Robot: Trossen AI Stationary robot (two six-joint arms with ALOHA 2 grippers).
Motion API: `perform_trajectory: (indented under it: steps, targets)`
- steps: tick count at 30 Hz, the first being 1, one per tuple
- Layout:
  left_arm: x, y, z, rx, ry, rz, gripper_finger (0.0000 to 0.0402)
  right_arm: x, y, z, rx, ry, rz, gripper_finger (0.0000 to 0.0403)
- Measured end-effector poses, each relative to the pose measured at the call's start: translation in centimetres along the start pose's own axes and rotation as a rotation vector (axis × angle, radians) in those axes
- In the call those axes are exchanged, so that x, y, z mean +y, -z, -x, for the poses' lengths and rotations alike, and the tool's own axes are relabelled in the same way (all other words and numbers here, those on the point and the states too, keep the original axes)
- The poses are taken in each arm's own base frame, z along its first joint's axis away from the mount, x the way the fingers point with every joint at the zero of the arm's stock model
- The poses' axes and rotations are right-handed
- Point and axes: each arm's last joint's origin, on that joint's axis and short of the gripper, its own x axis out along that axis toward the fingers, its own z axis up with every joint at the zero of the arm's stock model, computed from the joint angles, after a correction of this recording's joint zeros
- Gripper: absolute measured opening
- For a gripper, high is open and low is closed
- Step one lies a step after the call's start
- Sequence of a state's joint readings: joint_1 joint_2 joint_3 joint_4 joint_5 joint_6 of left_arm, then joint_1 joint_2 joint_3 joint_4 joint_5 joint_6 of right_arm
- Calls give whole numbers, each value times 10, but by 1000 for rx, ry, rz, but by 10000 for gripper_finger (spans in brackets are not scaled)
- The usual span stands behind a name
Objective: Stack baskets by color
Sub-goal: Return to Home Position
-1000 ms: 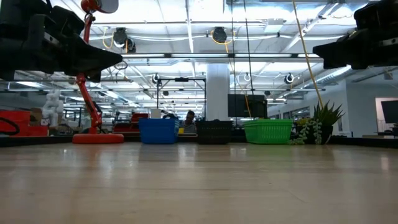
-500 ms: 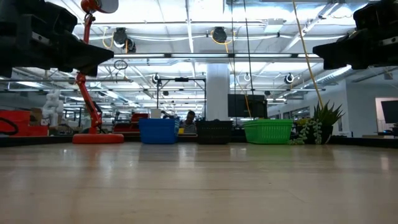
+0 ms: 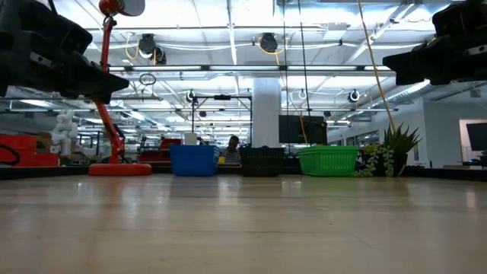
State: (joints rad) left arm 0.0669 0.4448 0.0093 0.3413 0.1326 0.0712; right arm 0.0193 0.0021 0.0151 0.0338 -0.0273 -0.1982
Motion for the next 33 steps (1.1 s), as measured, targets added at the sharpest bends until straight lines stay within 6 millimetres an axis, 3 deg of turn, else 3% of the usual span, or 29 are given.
perform_trajectory:
  steps: [7,33]
  targets:
    - [0,3,6,35,-37,26,3,0,0,0,0,0,0,0]
    - [3,-6,29,-102,-167,-13,4,0,0,0,1,0,0,0]
